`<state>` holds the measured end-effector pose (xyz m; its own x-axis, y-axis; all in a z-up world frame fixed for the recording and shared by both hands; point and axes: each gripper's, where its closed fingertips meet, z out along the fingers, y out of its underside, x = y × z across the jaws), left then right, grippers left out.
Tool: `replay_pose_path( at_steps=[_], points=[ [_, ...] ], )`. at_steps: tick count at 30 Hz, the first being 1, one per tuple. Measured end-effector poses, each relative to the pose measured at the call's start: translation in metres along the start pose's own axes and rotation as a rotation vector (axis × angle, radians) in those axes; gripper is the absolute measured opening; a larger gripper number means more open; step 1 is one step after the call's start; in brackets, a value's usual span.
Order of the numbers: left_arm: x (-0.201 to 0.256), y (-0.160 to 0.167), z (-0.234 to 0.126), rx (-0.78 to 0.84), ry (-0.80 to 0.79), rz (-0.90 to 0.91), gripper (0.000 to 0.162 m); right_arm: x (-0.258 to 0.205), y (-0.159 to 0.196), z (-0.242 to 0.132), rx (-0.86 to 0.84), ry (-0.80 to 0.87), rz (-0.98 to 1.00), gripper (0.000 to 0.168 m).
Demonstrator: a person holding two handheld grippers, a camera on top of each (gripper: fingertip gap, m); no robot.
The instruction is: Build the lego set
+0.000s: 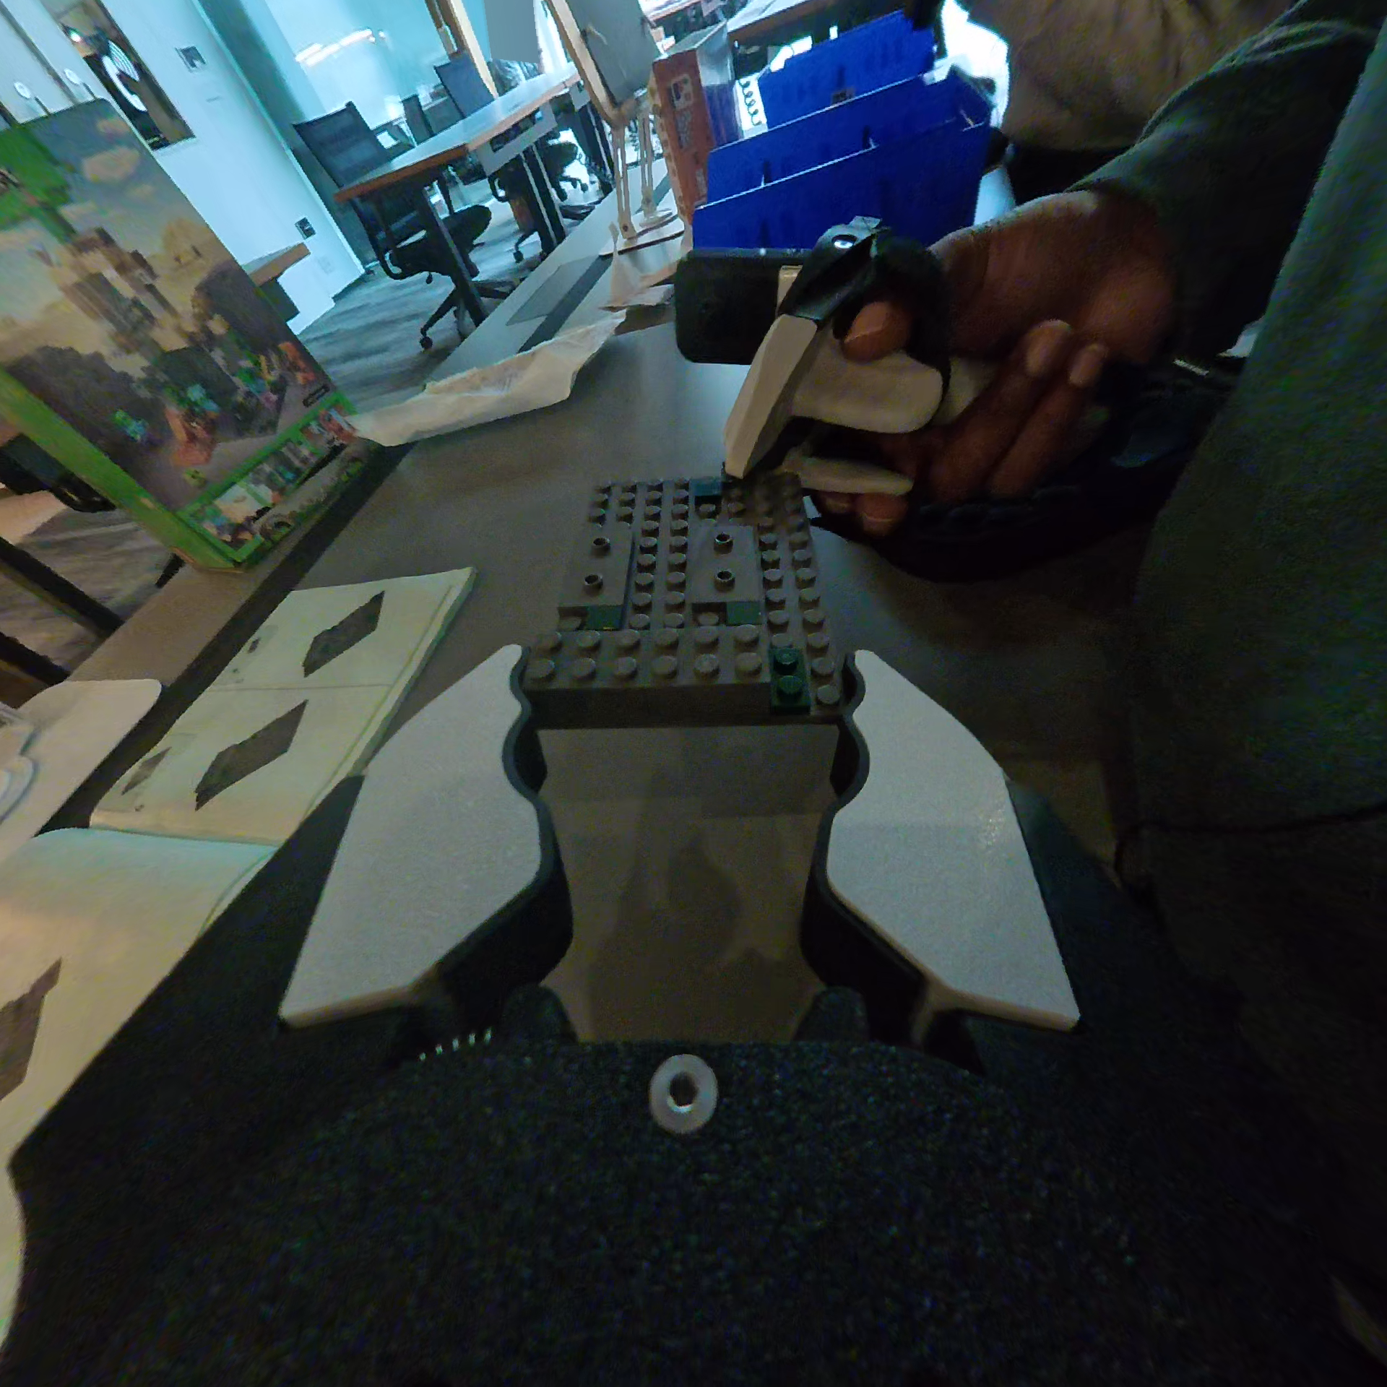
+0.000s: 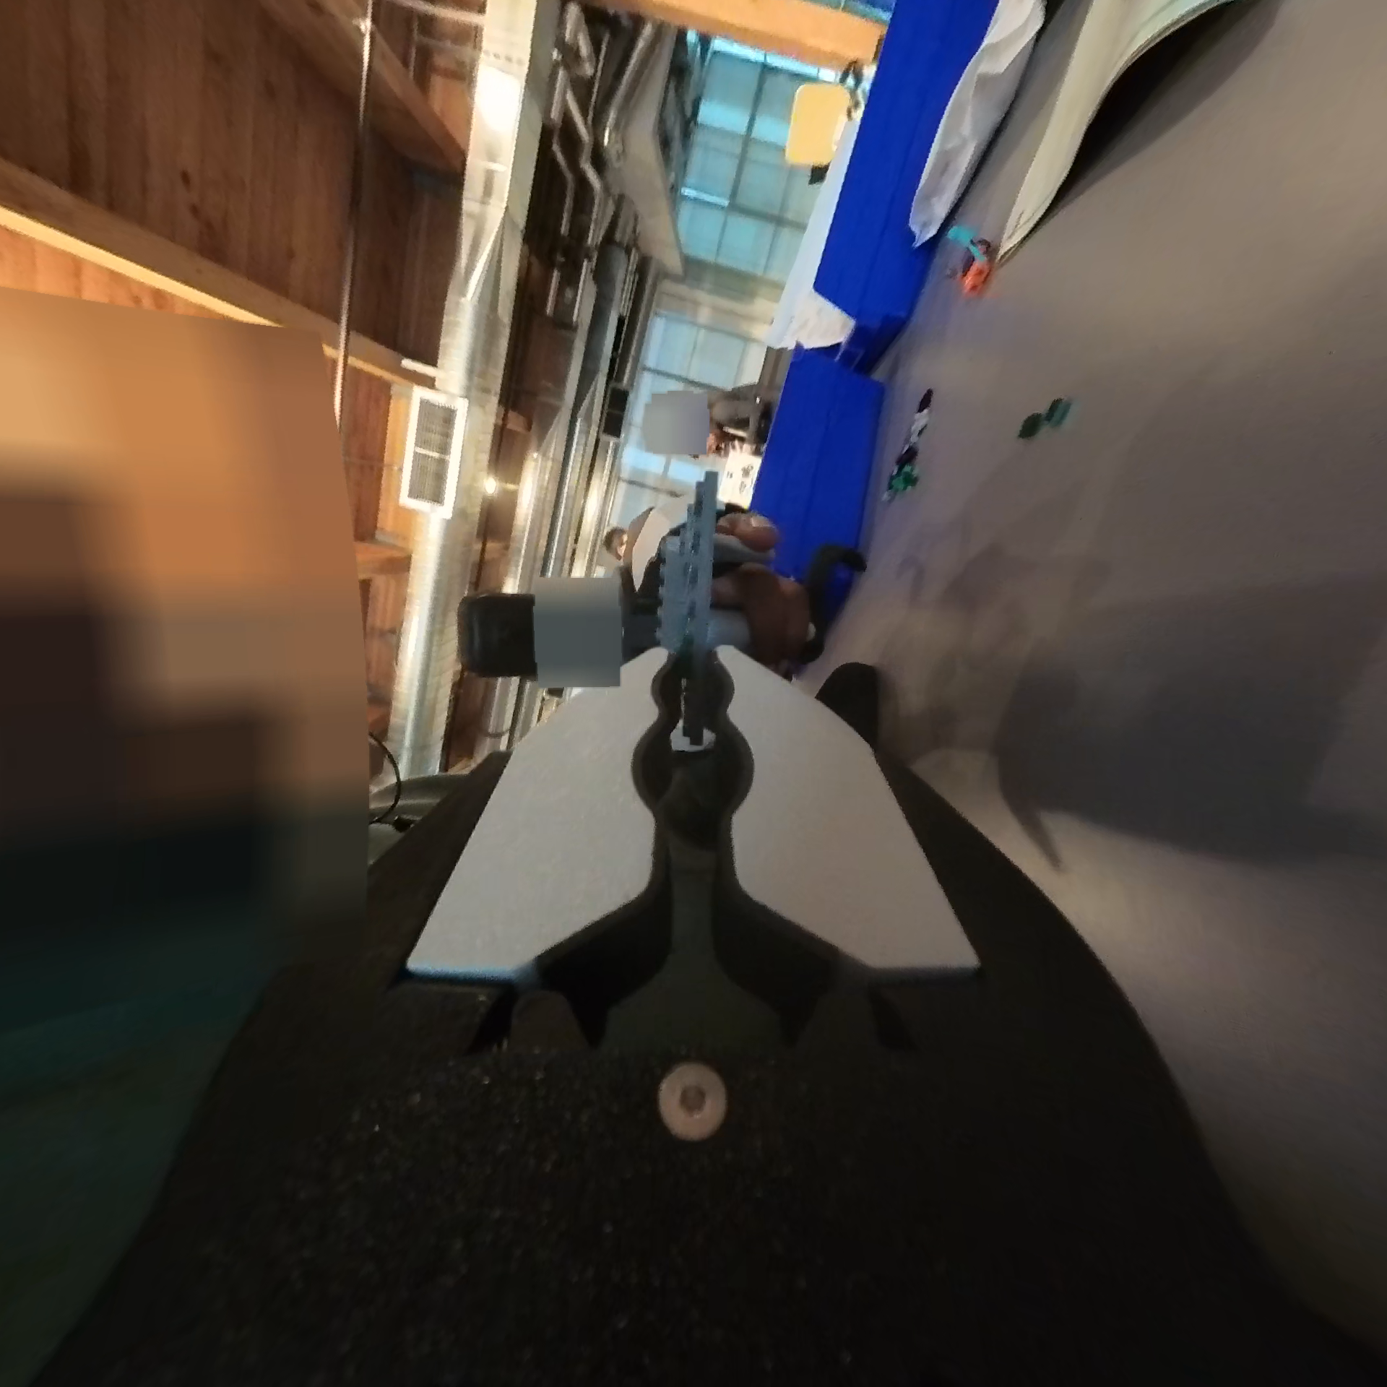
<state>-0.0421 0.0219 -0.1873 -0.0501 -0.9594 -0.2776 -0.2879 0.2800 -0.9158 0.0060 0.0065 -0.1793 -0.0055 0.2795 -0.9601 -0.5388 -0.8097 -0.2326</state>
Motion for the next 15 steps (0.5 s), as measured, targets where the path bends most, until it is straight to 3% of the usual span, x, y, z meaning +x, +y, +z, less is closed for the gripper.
replay_pose_path(
  at_steps=[12, 15],
  points=[
    [0.005, -0.007, -0.002, 0.057, 0.030, -0.035, 0.076, -0.012, 0.005, -0.002, -0.058, 0.005, -0.105, 0.007],
    [0.006, -0.010, -0.004, 0.073, 0.037, -0.041, 0.076, -0.016, -0.004, -0.006, -0.113, 0.035, -0.195, 0.023]
  ],
)
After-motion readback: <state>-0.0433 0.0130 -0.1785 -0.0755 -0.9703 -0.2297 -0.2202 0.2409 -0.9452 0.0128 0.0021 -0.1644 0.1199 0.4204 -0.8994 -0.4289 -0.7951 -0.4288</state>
